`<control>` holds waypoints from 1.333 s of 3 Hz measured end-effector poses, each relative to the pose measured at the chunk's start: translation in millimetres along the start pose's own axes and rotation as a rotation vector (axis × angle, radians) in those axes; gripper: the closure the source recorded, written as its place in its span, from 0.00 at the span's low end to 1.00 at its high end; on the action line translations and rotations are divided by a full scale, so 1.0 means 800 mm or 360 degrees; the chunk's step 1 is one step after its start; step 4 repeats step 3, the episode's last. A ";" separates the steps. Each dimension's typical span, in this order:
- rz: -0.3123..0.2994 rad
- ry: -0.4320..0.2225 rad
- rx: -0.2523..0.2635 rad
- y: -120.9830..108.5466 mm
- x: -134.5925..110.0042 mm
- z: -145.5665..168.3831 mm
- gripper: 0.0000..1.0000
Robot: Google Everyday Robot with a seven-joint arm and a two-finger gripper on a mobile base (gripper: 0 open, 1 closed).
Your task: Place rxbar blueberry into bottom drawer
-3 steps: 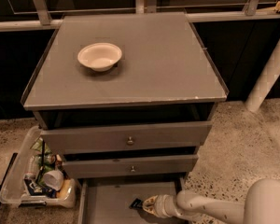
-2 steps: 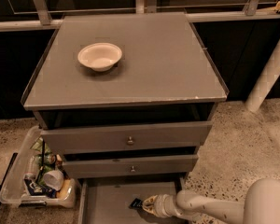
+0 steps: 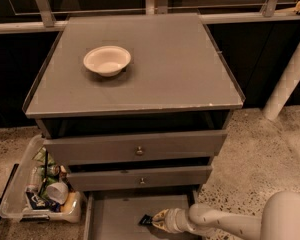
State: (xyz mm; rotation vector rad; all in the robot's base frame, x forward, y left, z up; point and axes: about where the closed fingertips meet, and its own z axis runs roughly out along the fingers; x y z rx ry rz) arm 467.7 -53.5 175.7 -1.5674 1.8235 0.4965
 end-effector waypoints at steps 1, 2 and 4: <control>0.0000 0.0000 0.0000 0.000 0.000 0.000 0.12; 0.0000 0.0000 0.0000 0.000 0.000 0.000 0.00; 0.0000 0.0000 0.0000 0.000 0.000 0.000 0.00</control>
Offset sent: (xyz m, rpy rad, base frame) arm 0.0000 0.0000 0.0000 0.0000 0.0000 0.0000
